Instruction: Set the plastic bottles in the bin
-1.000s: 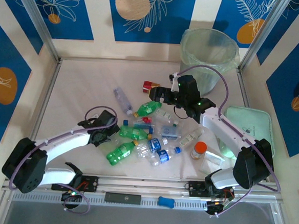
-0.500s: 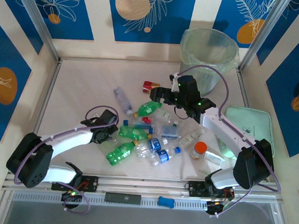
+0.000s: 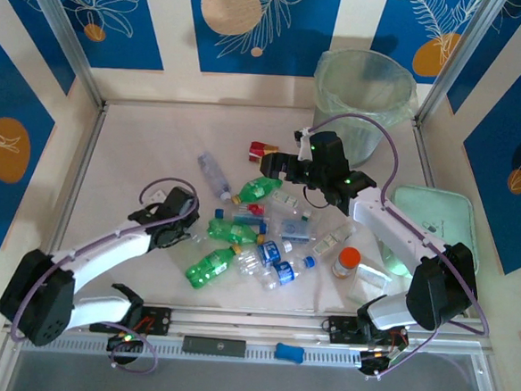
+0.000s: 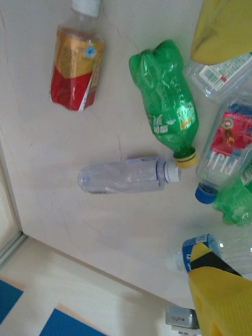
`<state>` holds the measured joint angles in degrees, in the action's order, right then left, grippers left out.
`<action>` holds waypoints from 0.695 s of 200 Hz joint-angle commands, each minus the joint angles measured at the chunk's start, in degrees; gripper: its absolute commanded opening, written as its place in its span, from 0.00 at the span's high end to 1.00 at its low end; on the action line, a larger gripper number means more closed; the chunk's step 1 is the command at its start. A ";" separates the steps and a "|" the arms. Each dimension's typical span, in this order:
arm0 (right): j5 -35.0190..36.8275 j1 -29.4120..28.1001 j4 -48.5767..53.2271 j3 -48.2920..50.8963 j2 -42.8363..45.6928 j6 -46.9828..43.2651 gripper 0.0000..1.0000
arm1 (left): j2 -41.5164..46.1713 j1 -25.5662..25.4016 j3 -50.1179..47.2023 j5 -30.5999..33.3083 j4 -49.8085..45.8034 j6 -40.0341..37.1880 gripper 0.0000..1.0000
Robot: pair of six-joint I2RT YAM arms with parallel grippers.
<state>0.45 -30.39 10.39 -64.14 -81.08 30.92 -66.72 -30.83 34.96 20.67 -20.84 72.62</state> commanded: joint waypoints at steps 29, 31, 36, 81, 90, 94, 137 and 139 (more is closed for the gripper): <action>-12.20 -2.98 -9.17 -0.10 -2.35 1.15 0.01 | 6.80 2.15 3.76 1.53 5.71 -11.72 0.48; -12.68 -3.22 -9.52 -0.11 -2.62 1.25 0.01 | 6.92 2.17 3.83 1.28 6.12 -12.06 0.48; -13.65 -3.77 -10.41 -0.24 -3.32 1.41 0.01 | 7.11 2.33 4.12 0.56 7.28 -12.83 0.48; -21.19 -9.26 -15.99 -2.79 -10.15 1.68 0.01 | 4.32 4.40 7.40 -8.25 13.40 -16.73 0.48; -21.85 -10.36 -17.04 -2.83 -11.02 1.94 0.01 | 3.61 4.87 8.12 -9.86 13.48 -17.21 0.48; -22.09 -10.82 -17.48 -2.83 -11.45 2.10 0.01 | 3.35 5.05 8.31 -10.44 13.51 -17.31 0.48; -23.13 -14.09 -20.53 -1.71 -14.92 5.16 0.00 | 2.77 6.21 7.60 -14.26 15.60 -15.98 0.49; -23.13 -14.19 -20.68 -1.70 -15.04 5.26 0.00 | 2.74 6.22 7.52 -14.38 15.64 -15.90 0.49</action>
<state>-19.94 -43.40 -6.57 -64.79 -94.56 33.93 -63.94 -25.36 41.85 10.17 -7.90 57.25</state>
